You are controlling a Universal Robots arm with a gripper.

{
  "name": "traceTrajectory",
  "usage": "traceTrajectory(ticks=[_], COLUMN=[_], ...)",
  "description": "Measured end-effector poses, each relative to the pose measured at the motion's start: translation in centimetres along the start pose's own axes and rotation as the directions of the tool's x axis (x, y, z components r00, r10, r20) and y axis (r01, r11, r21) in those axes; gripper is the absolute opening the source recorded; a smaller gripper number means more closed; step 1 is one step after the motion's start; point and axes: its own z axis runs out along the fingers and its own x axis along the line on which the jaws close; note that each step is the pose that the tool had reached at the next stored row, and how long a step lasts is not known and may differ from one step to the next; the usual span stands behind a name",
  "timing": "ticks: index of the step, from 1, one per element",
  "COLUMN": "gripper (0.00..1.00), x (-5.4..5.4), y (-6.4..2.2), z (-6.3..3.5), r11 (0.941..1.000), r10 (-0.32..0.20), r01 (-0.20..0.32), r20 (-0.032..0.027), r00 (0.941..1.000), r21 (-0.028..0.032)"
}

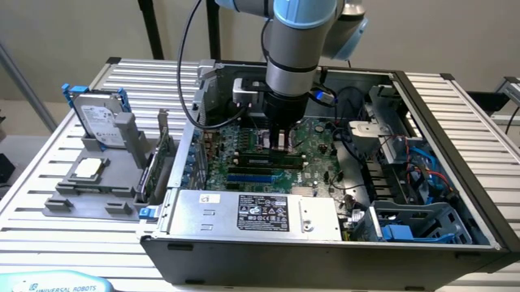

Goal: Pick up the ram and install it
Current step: 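Insert the ram into the slot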

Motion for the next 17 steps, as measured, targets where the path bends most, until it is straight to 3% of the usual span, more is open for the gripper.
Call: traceTrajectory(ticks=[1,2,10,12,14,17], gripper=[0.21,0.28,0.28,0.25,0.13,0.11], x=[0.0,0.0,0.0,0.0,0.0,0.0], y=[0.00,0.00,0.06,0.06,0.06,0.06], z=[0.00,-0.03,-1.66,-1.75,-1.75,-1.76], r11=[1.0000,1.0000,1.0000,1.0000,1.0000,1.0000], r10=[0.000,0.000,0.000,0.000,0.000,0.000], r01=[0.000,0.000,0.000,0.000,0.000,0.000], r20=[0.0000,-0.0001,0.0000,0.0002,0.0005,0.0002], r00=[1.0000,1.0000,1.0000,1.0000,1.0000,1.0000], r21=[0.0000,-0.0001,-0.0005,-0.0004,-0.0003,-0.0005])
